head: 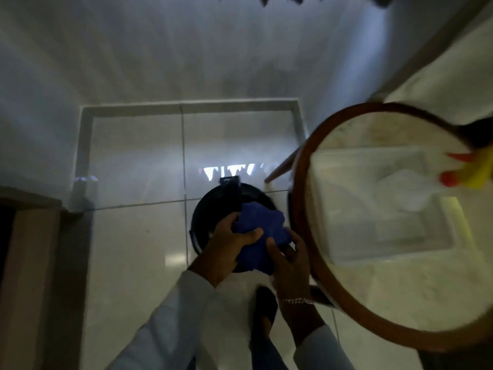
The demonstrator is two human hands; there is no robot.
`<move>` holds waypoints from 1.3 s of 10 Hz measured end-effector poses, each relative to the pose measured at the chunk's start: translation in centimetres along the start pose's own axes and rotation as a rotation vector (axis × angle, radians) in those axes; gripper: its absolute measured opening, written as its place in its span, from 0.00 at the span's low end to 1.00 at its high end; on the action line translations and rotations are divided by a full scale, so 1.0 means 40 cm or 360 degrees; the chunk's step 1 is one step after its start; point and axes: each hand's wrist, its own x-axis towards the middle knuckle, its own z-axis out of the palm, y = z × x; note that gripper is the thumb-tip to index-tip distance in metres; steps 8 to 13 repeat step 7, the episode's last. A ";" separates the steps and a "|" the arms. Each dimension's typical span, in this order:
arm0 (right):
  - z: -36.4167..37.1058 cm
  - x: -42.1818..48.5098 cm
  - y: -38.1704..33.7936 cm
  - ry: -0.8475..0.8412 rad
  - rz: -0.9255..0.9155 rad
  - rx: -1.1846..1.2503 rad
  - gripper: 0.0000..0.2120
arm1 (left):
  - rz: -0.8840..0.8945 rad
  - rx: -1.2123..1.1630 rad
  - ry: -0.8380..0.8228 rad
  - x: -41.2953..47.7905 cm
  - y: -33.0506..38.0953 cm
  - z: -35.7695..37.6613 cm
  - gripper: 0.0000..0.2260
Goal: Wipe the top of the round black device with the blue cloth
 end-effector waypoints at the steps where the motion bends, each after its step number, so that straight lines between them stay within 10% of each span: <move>1: -0.074 -0.052 -0.144 0.0011 -0.0078 0.0220 0.31 | 0.0083 -0.0147 -0.0259 -0.080 0.116 0.092 0.13; 2: -0.173 -0.038 -0.255 0.0107 -0.0106 0.0488 0.32 | 0.0046 -0.0181 -0.0471 -0.127 0.211 0.206 0.14; 4: -0.264 0.097 -0.332 0.0651 -0.0534 -0.0446 0.21 | 0.0233 0.0413 -0.0209 -0.081 0.224 0.390 0.16; 6: -0.355 0.156 -0.326 0.0051 -0.0016 -0.1364 0.21 | 0.0437 0.0768 -0.0191 -0.140 0.214 0.364 0.08; 7: -0.328 0.135 -0.445 -0.0064 -0.0260 -0.1602 0.19 | 0.0514 0.0831 -0.0018 -0.217 0.304 0.311 0.11; 13: -0.328 0.135 -0.445 -0.0064 -0.0260 -0.1602 0.19 | 0.0514 0.0831 -0.0018 -0.217 0.304 0.311 0.11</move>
